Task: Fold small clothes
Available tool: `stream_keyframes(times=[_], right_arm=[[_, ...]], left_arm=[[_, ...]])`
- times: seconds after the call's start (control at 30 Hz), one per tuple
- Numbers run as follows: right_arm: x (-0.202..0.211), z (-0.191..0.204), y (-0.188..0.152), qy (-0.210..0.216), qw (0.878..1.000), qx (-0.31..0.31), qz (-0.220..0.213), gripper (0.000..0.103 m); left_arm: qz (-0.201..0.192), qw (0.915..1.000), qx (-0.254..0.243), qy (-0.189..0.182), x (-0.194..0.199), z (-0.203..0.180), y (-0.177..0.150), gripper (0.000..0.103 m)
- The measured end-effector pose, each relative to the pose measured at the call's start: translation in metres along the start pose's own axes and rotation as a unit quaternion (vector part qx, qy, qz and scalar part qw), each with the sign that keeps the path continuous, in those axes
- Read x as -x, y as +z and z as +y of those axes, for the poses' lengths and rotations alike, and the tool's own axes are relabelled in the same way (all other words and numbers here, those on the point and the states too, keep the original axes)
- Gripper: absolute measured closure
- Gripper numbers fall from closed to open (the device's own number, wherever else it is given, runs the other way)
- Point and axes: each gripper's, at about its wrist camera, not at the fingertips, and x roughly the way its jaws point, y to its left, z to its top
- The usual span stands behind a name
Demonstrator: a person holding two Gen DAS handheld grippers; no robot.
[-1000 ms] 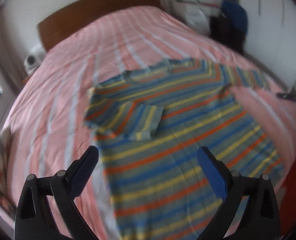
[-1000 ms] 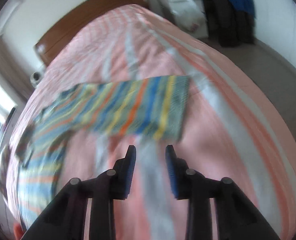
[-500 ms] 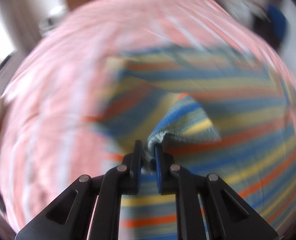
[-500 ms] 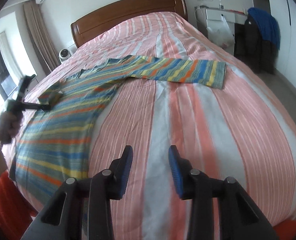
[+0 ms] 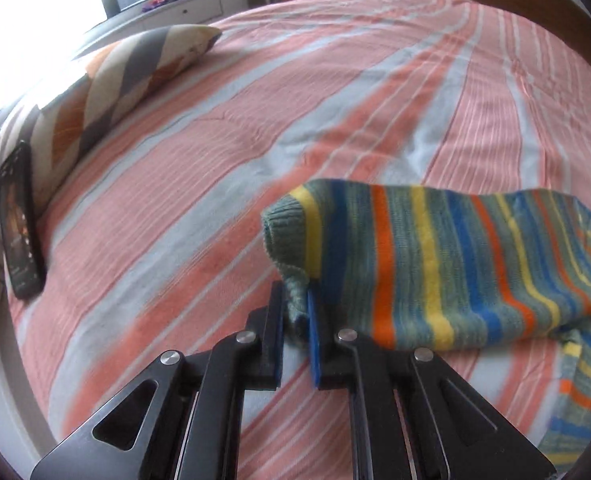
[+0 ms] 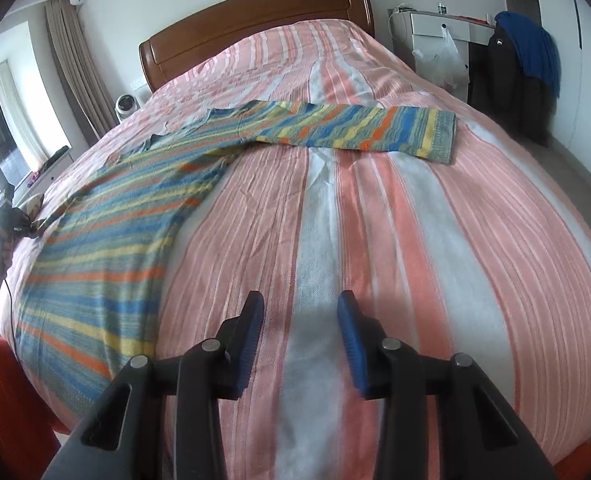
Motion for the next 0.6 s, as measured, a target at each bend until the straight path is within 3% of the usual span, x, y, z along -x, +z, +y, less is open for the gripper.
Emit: stream_keyframes(times=[0.13, 0.2, 0.27, 0.33, 0.4, 0.47, 0.53, 0.6], right_arm=[[-0.005, -0.003, -0.002, 0.001, 1.000, -0.003, 0.004, 0.064], [-0.006, -0.003, -0.003, -0.001, 1.000, 0.002, 0.003, 0.064], [-0.006, -0.003, -0.002, -0.005, 1.000, 0.006, 0.006, 0.061], [0.000, -0.003, 0.002, -0.007, 1.000, 0.001, 0.013, 0.053], [0.011, -0.001, 0.006, 0.011, 1.000, -0.002, 0.014, 0.050], [0.023, 0.012, 0.008, 0.054, 0.998, 0.010, 0.030, 0.050], [0.028, 0.032, 0.002, 0.130, 0.988, 0.020, 0.077, 0.050], [0.026, 0.050, -0.009, 0.154, 0.981, 0.030, 0.117, 0.050]], left_arm=[[-0.005, 0.9998, 0.019, 0.003, -0.002, 0.014, -0.004, 0.085], [-0.001, 0.9992, 0.037, -0.013, 0.006, 0.034, -0.005, 0.065], [0.000, 0.9987, 0.033, -0.039, 0.026, 0.048, -0.021, 0.064], [0.015, 0.9954, -0.002, -0.095, 0.052, 0.055, -0.048, 0.064], [0.041, 0.9823, -0.059, -0.173, 0.082, 0.051, -0.087, 0.047], [0.071, 0.9629, -0.122, -0.230, 0.107, 0.037, -0.135, 0.036], [0.094, 0.9472, -0.168, -0.256, 0.119, 0.021, -0.175, 0.036], [0.110, 0.9406, -0.199, -0.252, 0.121, 0.006, -0.204, 0.036]])
